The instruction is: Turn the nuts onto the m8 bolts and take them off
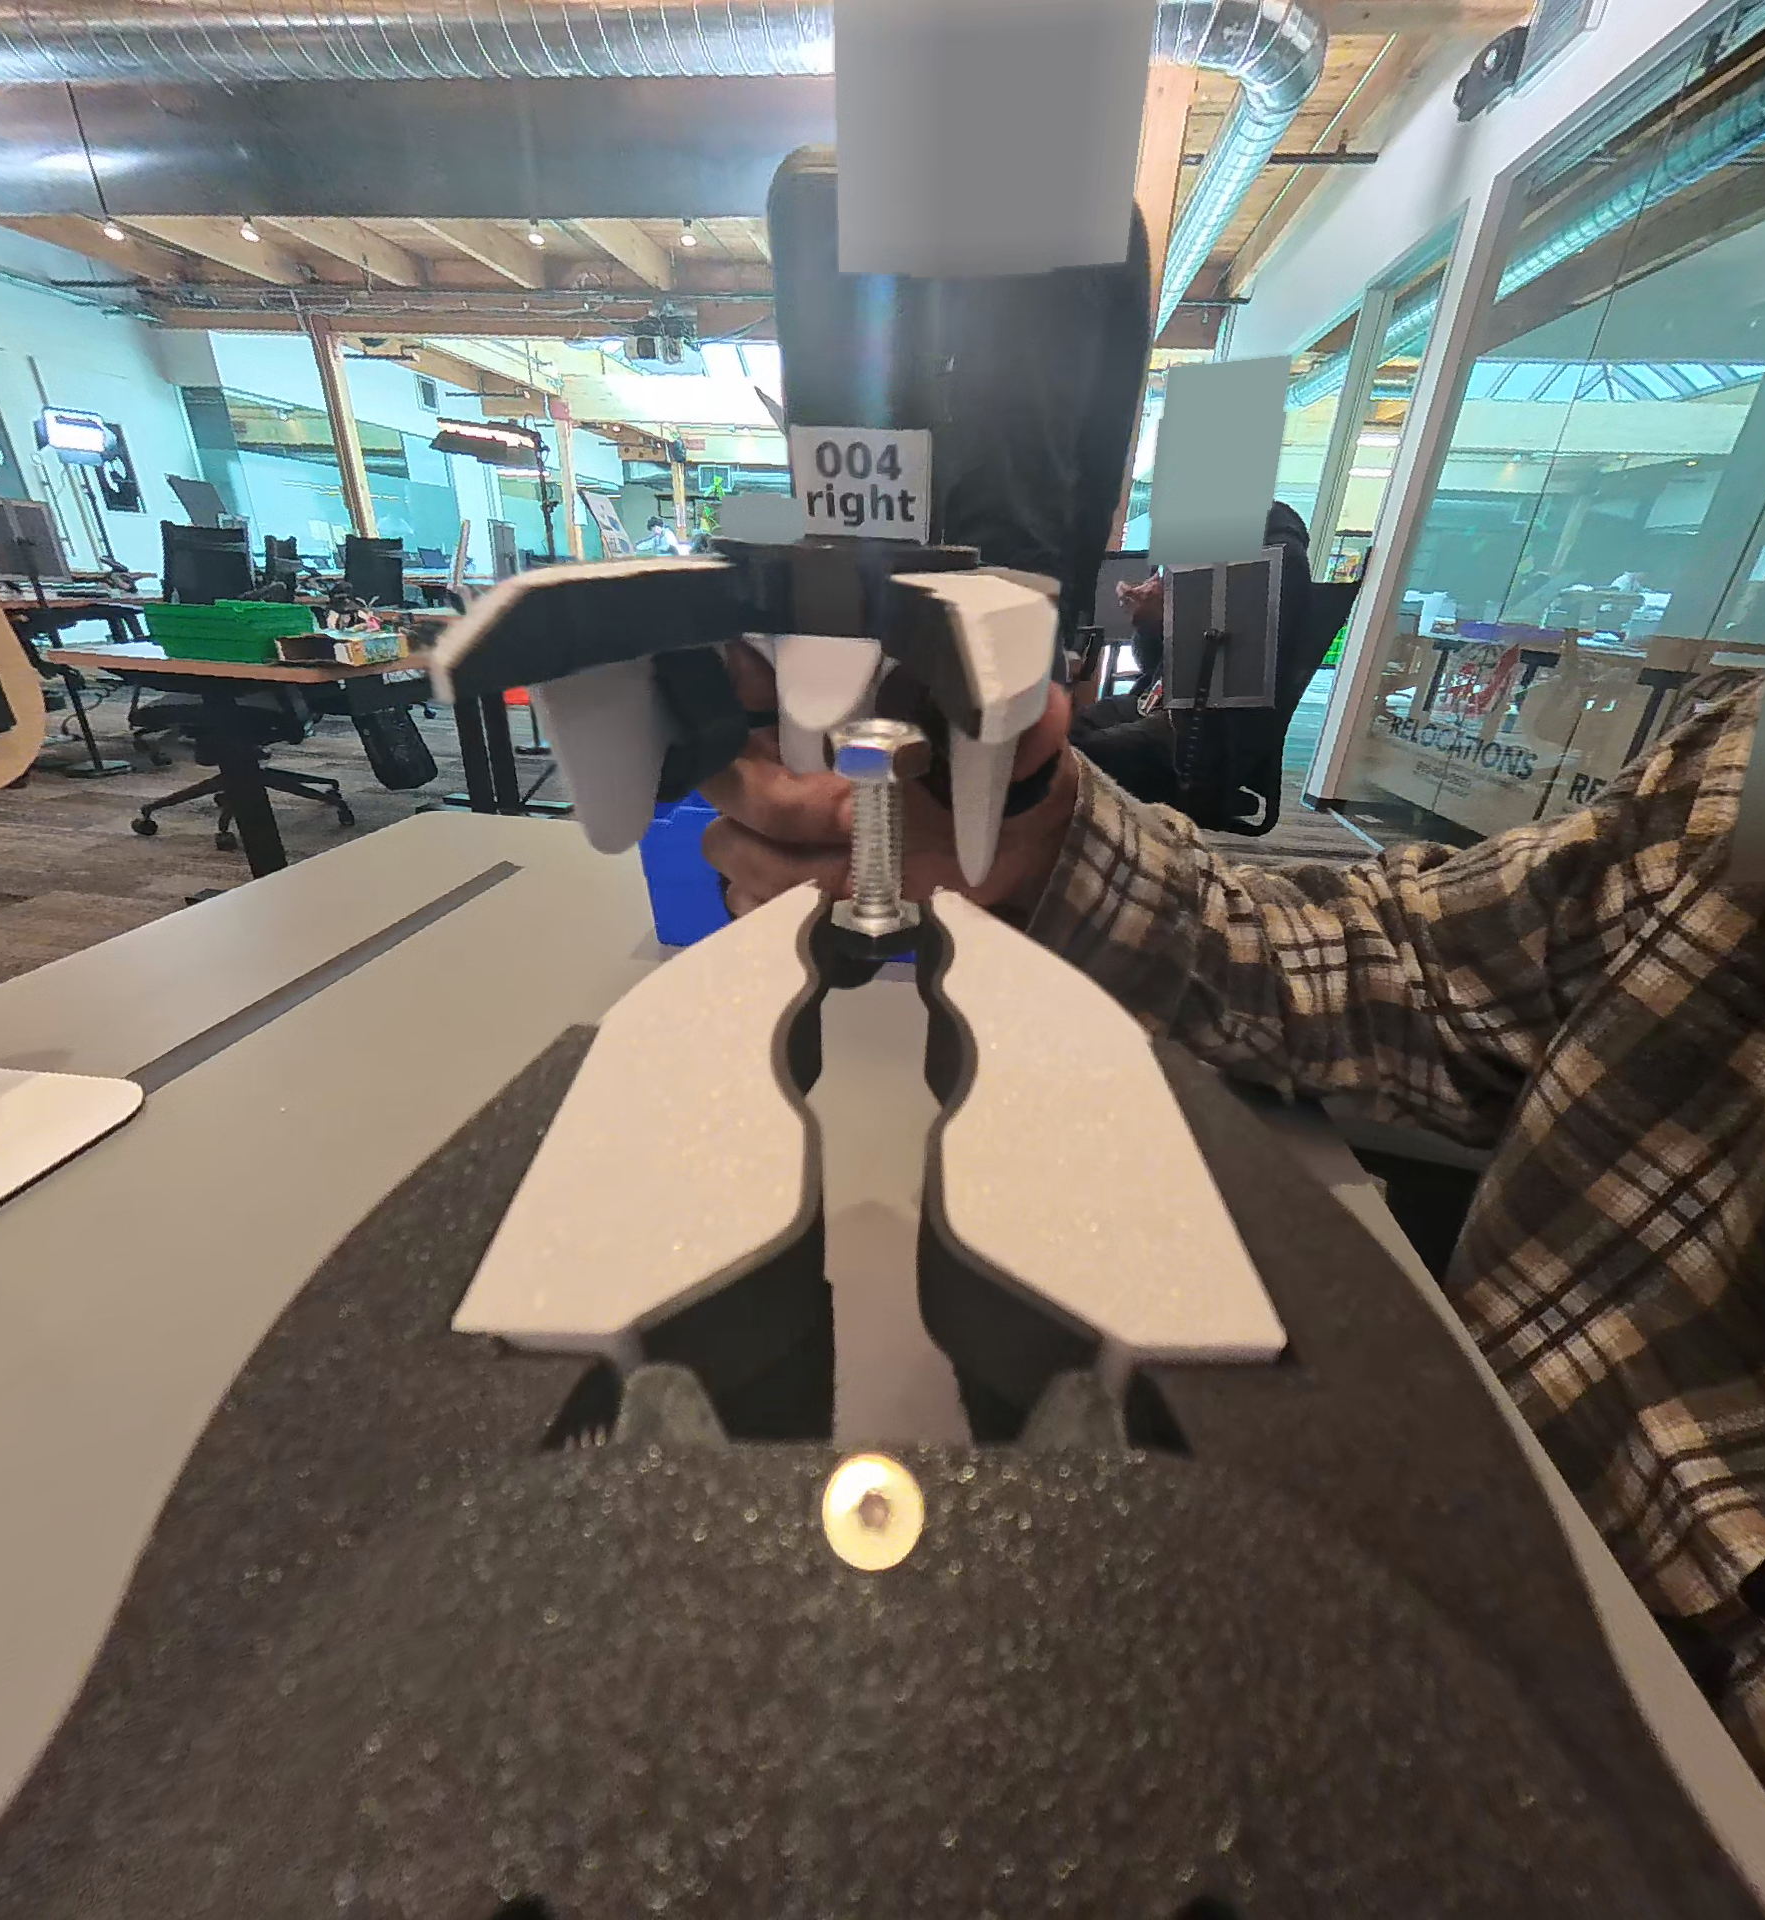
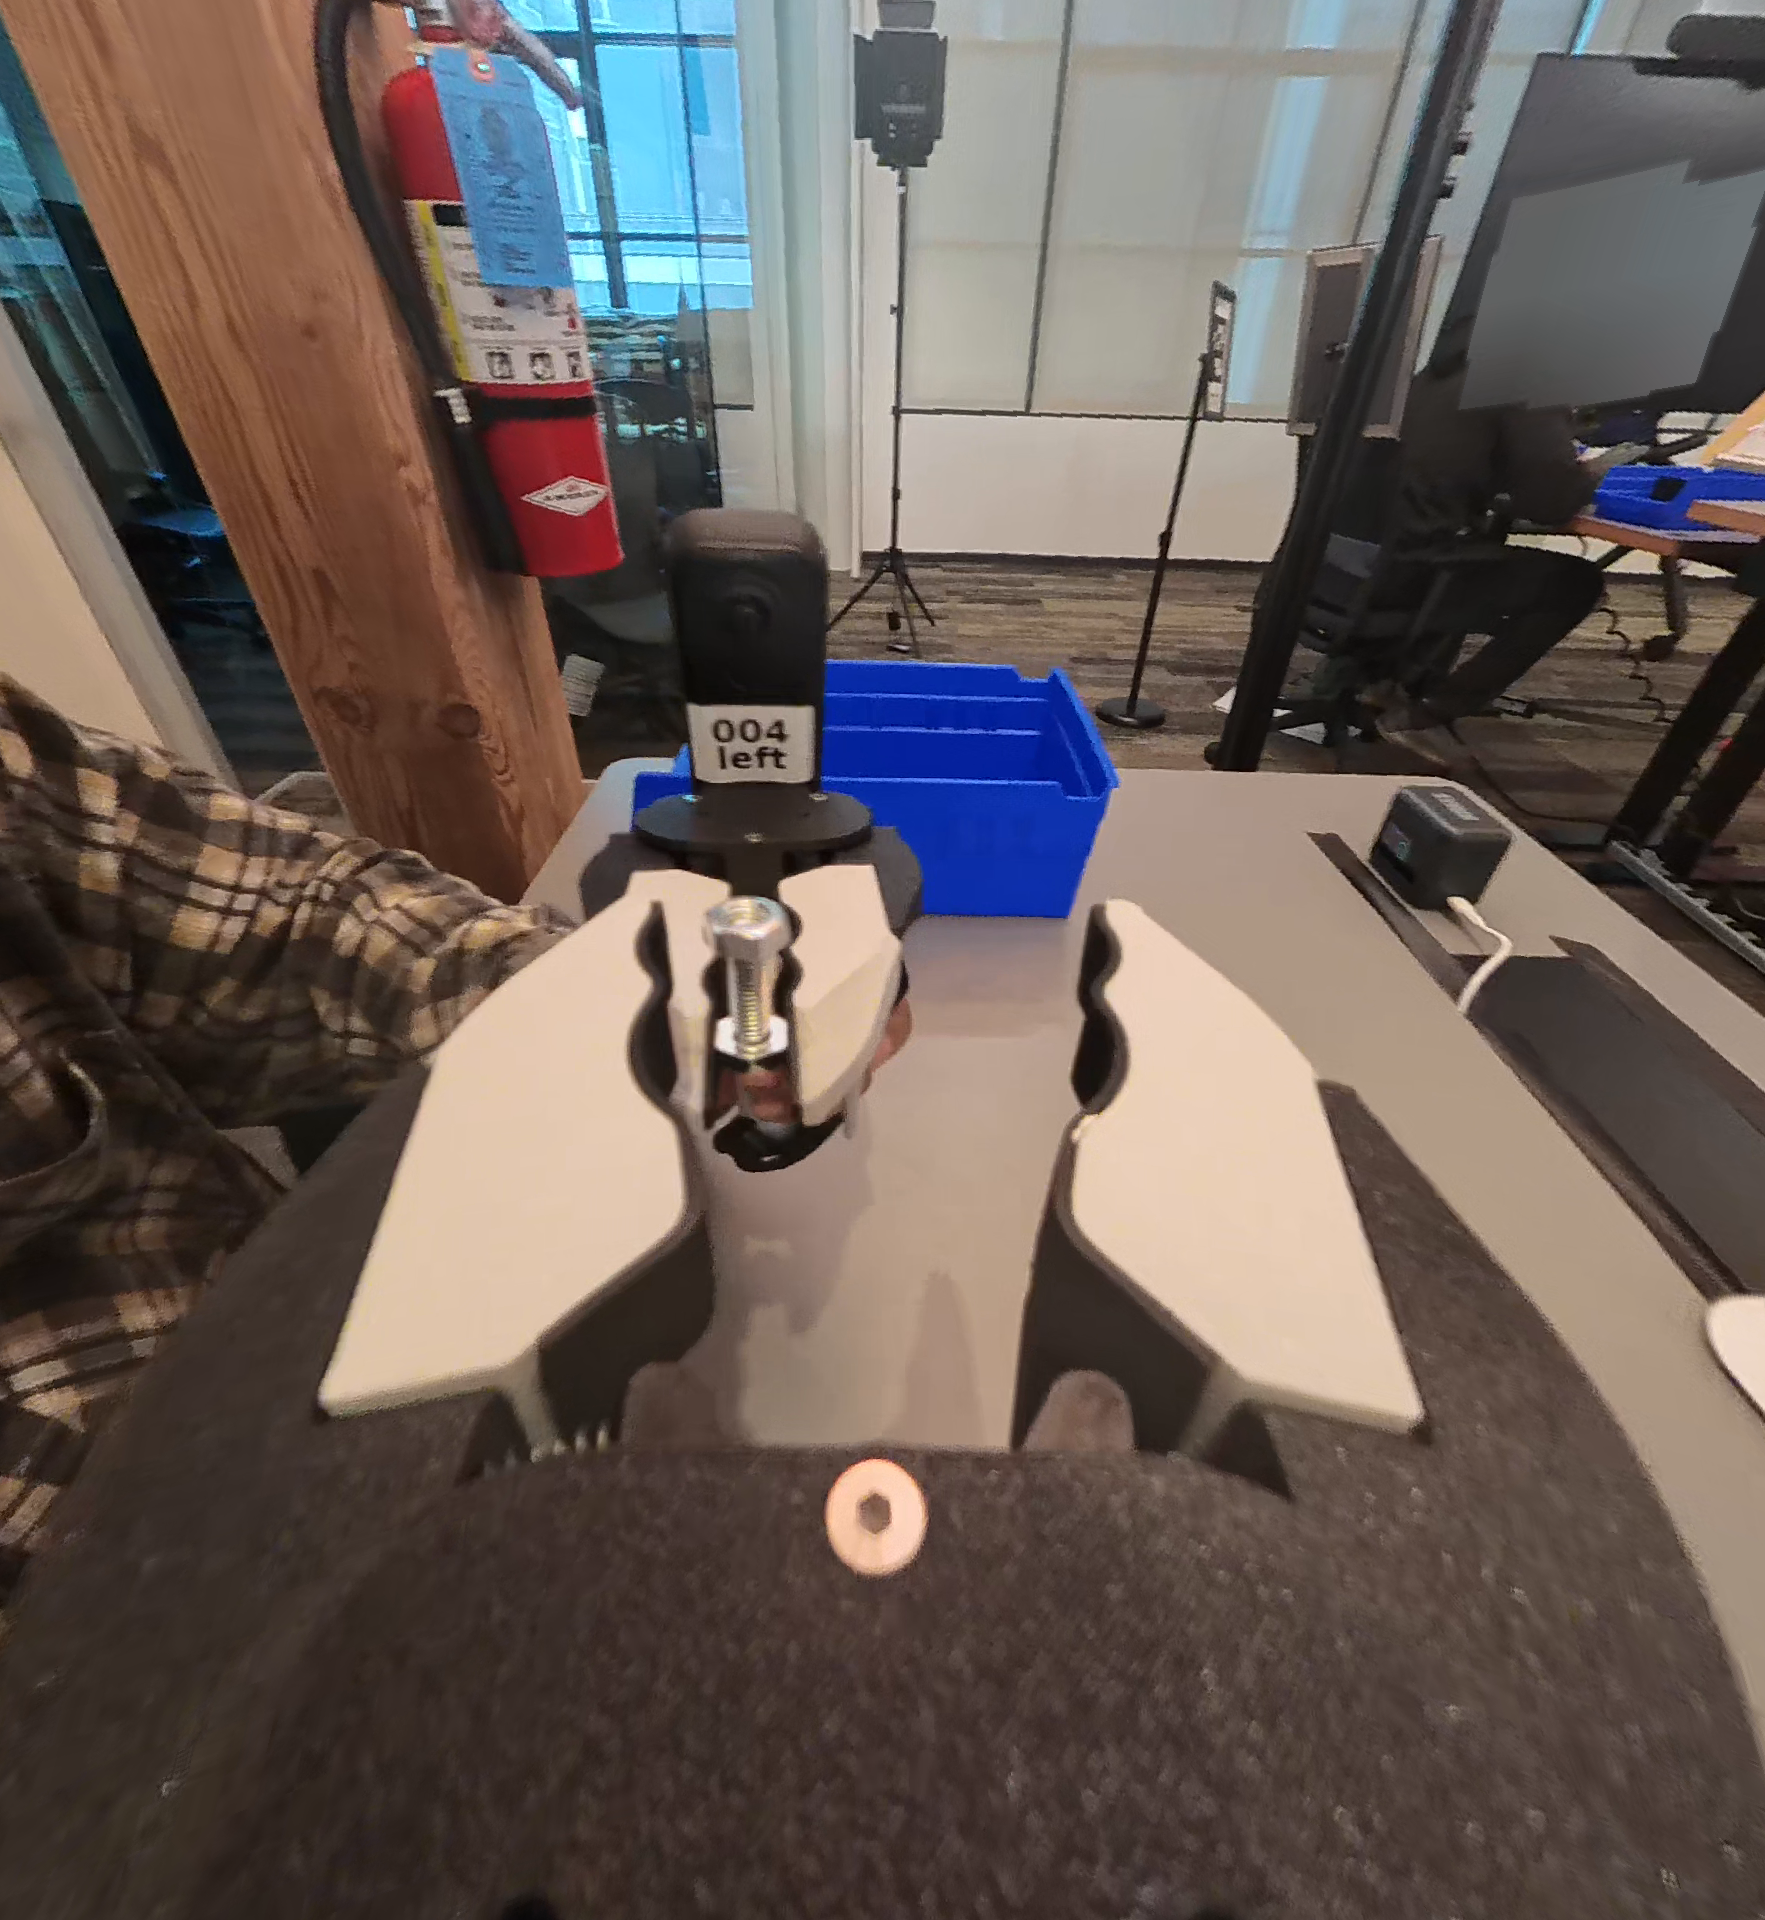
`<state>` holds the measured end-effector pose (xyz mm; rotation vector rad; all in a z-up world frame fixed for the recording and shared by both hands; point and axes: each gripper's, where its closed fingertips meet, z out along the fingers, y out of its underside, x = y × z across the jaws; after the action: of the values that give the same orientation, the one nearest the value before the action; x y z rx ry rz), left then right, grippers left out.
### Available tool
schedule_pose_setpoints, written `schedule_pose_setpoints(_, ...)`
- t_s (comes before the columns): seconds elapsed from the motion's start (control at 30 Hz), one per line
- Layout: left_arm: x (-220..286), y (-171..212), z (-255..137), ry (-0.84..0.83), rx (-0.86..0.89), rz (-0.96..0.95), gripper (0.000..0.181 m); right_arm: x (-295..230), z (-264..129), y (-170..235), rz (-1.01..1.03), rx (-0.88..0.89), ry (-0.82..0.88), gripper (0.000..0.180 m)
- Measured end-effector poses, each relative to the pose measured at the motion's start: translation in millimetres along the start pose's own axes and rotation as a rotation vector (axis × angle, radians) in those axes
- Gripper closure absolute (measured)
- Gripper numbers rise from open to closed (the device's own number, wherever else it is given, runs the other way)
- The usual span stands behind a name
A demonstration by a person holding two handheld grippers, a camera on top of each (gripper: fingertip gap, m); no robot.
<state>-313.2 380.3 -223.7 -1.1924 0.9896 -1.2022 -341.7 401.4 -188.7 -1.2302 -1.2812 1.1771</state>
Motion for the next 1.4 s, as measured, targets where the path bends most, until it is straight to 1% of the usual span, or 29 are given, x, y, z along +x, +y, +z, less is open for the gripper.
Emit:
schedule_pose_setpoints(0.07,0.2,-0.3,0.1,0.000,0.000,0.002,0.166,-6.7,2.8,0.7,-0.001,-0.006,-0.033,0.114)
schedule_pose_setpoints(0.2,0.3,-0.1,0.3,-0.002,-0.004,0.008,0.166,-18.0,4.8,2.4,0.004,-0.017,-0.103,0.138)
schedule_pose_setpoints(0.37,0.6,-0.6,0.3,0.000,-0.003,0.009,0.167,-28.9,6.9,5.4,0.008,-0.030,-0.175,0.160)
schedule_pose_setpoints(0.43,1.4,-0.8,0.6,0.002,-0.002,0.013,0.166,-28.3,6.3,5.1,0.004,-0.027,-0.172,0.165)
schedule_pose_setpoints(0.67,1.9,-2.3,0.2,0.000,0.004,0.018,0.166,-27.9,4.5,3.4,0.011,-0.011,-0.183,0.165)
schedule_pose_setpoints(0.8,0.9,-3.8,-1.1,-0.002,0.016,0.011,0.167,-20.9,3.2,2.9,0.030,0.002,-0.154,0.154)
schedule_pose_setpoints(1.03,0.7,-4.9,-1.8,-0.003,0.022,0.014,0.166,-17.1,-1.7,3.1,0.029,-0.007,-0.143,0.153)
schedule_pose_setpoints(1.2,1.5,-3.9,-1.0,0.002,0.016,0.012,0.166,-20.6,2.4,0.4,0.023,0.001,-0.142,0.146)
schedule_pose_setpoints(1.27,1.7,-3.9,-1.0,0.000,0.015,0.015,0.166,-16.5,2.9,3.3,0.008,-0.016,-0.112,0.145)
schedule_pose_setpoints(1.4,0.9,-5.0,-2.0,-0.002,0.020,0.014,0.166,-13.3,-2.4,1.5,0.025,-0.001,-0.113,0.145)
